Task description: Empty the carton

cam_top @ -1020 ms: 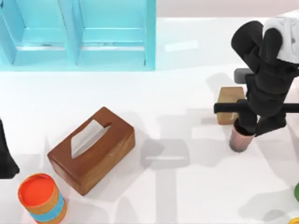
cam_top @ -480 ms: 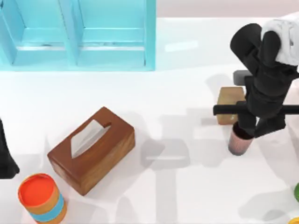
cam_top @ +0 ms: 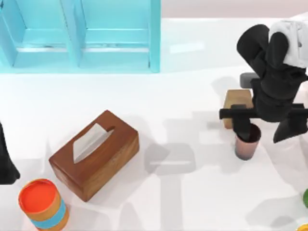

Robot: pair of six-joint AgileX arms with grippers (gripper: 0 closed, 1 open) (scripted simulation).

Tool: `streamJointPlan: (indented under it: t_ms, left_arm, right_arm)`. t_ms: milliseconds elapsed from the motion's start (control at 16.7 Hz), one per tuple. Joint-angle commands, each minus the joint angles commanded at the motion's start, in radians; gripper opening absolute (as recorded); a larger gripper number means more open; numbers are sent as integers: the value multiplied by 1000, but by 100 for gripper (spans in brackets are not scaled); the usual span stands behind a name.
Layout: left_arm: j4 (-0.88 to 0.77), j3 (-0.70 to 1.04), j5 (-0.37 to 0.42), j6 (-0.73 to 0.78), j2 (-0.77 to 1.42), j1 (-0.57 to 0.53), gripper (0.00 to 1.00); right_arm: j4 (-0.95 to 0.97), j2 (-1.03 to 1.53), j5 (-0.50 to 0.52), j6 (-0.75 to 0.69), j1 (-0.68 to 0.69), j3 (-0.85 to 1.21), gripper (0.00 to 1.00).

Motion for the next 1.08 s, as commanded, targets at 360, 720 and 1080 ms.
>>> streamJointPlan:
  t_ms: [360, 720, 1080]
  left_arm:
    - [0, 0, 0, 0, 0, 0, 100]
    - [0, 0, 0, 0, 0, 0, 100]
    - [0, 0, 0, 0, 0, 0, 100]
  right_arm:
    - [0, 0, 0, 0, 0, 0, 100]
    - [-15, -2, 1, 1, -3, 12, 100]
    - [-213, -22, 3, 0, -3, 169, 100]
